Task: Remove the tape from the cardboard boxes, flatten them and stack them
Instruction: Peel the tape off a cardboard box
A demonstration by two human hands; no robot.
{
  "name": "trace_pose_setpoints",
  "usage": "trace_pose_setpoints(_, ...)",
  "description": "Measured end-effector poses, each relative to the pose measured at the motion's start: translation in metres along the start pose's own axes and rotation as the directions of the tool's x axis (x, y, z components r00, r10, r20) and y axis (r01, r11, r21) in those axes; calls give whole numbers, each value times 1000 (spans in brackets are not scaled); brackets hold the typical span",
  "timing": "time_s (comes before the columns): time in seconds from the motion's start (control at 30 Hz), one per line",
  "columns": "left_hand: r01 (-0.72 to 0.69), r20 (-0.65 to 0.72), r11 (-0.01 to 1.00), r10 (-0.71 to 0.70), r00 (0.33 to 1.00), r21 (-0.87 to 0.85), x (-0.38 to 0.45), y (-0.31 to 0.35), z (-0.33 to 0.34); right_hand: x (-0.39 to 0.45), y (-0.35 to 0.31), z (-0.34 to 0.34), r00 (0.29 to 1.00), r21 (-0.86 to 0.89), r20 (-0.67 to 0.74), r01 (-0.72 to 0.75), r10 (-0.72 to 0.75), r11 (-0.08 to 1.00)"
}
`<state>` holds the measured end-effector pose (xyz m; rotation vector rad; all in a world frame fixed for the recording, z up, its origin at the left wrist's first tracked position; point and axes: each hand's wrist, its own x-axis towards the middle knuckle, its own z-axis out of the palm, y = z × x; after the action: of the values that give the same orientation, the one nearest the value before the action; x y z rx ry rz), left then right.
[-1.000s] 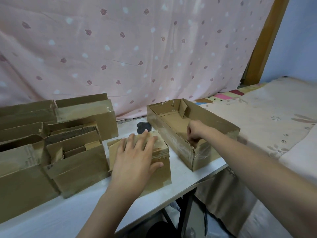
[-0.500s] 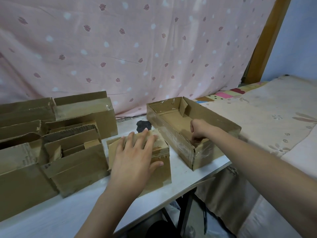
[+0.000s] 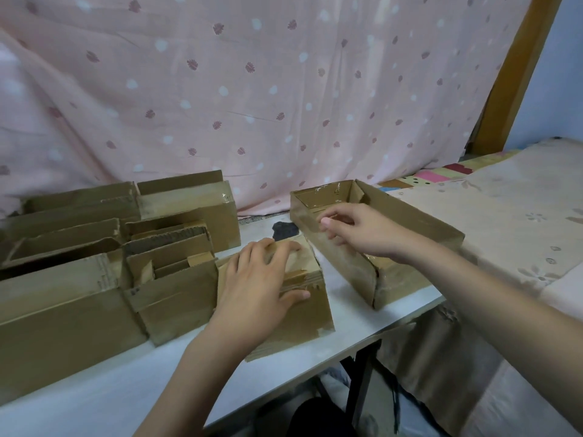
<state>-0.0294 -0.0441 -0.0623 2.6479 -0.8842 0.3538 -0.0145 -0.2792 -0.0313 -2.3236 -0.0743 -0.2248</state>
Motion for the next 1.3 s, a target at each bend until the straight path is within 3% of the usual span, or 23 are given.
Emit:
trace_pose_setpoints(0.1,25,-17,992,-27,999,-126,-10,-7,-10,-26,-26,2,976,3,193,100,-98,995)
trace_pose_setpoints(0.2,63,-25,958,-73,997,-279,-22,-11,-26,-41,-40,5,879,-57,474,75,-40,996)
trace_pose_setpoints(0.27,72,-30,937,-87,996,-342,-28,-14,-37,-48,-49,9,852,-124,523,85,-8,989)
trace_pose_setpoints(0.4,86,-13,926,-98,995,-367,-40,-22,-55,-53,-68,14,871,-106,492,51,7,993)
trace_pose_setpoints(0.67,2,-118,968,-33,992,-250,-59,-22,-89,-58,-100,30,874,-165,456,-101,166,981)
trace_pose_setpoints(0.93,-27,-38,988,21,999,-152,-79,-8,-96,-56,-113,53,670,-97,637,-421,381,902)
trace_pose_setpoints(1.03,-33,9,999,33,999,13,-88,-6,-98,-52,-108,66,609,-22,695,-512,381,858)
trace_pose_setpoints(1.13,-65,55,970,54,997,234,-97,1,-101,-45,-99,81,600,52,707,-573,375,818)
trace_pose_setpoints(1.3,-86,118,916,43,992,392,-110,-6,-91,-38,-92,97,591,179,726,-657,352,733)
